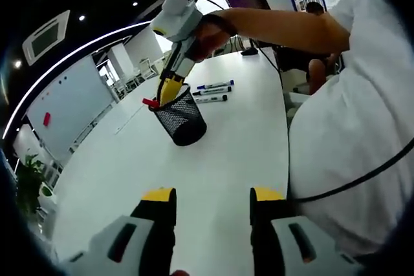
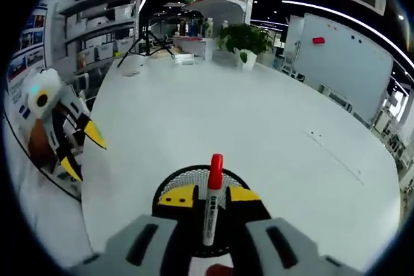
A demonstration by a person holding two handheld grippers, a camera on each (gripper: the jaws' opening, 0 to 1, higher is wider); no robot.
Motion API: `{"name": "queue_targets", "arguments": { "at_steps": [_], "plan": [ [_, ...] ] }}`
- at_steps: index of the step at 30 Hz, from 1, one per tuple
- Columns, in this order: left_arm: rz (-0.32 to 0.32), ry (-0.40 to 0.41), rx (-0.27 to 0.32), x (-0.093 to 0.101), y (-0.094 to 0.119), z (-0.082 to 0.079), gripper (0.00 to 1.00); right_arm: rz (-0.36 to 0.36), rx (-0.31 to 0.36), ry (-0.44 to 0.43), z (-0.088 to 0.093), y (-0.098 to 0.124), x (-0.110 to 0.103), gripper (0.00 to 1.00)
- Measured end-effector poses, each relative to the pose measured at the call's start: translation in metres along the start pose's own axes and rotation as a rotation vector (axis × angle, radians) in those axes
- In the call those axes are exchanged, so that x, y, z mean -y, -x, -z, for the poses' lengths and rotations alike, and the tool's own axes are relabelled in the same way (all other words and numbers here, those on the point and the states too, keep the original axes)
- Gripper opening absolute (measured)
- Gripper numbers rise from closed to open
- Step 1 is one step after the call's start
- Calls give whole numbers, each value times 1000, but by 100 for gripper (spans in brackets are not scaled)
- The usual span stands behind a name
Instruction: Pick up the whiteboard markers from the pen holder and place them facing the whiteboard neatly
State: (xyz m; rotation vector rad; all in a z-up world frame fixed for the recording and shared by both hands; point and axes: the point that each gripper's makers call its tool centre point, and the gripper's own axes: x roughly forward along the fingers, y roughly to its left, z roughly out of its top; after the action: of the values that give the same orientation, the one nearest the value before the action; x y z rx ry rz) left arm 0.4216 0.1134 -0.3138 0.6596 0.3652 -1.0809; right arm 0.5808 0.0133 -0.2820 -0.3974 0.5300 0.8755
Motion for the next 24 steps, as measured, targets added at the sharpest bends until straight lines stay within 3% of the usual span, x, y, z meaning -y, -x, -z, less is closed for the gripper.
{"name": "queue_targets", "arguments": {
  "at_steps": [9, 24],
  "plan": [
    [0, -2, -3, 0, 0, 1, 47, -13, 14, -4, 2, -5, -5, 10],
    [-1, -4, -14, -1, 0, 5, 47, 18, 58, -85, 0, -1, -3, 9]
  ]
}}
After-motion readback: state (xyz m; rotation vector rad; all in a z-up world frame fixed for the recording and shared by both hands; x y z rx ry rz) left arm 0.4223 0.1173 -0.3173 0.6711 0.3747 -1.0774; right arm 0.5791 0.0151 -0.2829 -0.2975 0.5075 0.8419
